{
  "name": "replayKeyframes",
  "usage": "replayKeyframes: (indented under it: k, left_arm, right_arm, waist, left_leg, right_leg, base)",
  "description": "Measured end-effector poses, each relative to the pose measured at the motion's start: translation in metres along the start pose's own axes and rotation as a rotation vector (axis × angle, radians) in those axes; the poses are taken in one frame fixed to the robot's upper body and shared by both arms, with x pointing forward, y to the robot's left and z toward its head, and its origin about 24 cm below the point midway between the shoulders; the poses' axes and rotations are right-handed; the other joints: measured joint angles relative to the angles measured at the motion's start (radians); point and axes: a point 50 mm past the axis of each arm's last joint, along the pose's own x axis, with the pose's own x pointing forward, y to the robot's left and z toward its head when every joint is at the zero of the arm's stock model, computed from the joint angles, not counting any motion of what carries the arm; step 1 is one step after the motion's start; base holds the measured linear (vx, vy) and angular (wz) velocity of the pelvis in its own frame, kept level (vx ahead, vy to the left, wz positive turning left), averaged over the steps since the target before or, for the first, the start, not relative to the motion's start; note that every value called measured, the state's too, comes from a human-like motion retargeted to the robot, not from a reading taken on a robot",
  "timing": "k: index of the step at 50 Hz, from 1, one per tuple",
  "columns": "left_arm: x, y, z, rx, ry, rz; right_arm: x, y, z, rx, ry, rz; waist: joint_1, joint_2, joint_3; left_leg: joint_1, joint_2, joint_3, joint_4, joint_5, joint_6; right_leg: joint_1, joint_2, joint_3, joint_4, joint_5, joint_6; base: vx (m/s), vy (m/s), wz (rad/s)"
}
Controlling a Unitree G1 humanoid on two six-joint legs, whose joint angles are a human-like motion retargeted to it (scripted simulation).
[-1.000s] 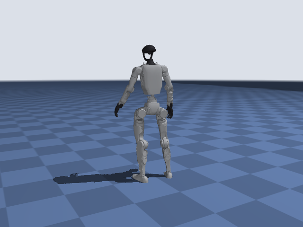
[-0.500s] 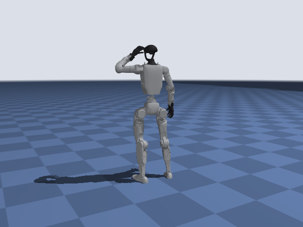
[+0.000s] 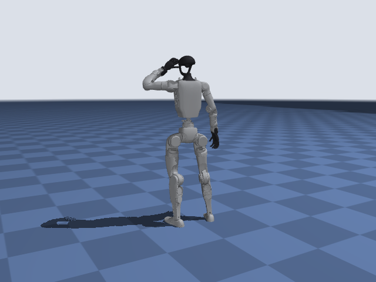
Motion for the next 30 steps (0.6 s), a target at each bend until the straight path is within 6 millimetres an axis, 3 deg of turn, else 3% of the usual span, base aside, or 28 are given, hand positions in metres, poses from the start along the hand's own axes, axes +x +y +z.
replayKeyframes:
  k: [14, 30]
  left_arm:
    - [0.003, 0.004, 0.0, 0.006, -0.005, 0.033]
    - [0.0, 0.005, 0.0, 0.016, 0.001, 0.022]
  right_arm:
    - [0.003, -0.003, 0.02, 0.002, -0.059, -0.003]
    - [0.001, 0.002, 0.007, 0.036, -0.026, 0.005]
  waist:
    - [-0.005, -0.007, -0.001]
    - [-0.007, -0.008, 0.003]
  left_leg:
    - [0.001, 0.003, 0.017, -0.002, 0.001, 0.002]
    - [0.004, 0.003, 0.021, -0.002, 0.0, 0.003]
  right_leg:
    - [-0.011, 0.005, 0.017, 0.001, 0.006, 0.001]
    - [-0.01, 0.006, 0.021, 0.001, 0.005, 0.003]
  base:
    - [0.0, 0.0, 0.0]
    - [0.0, 0.0, 0.0]
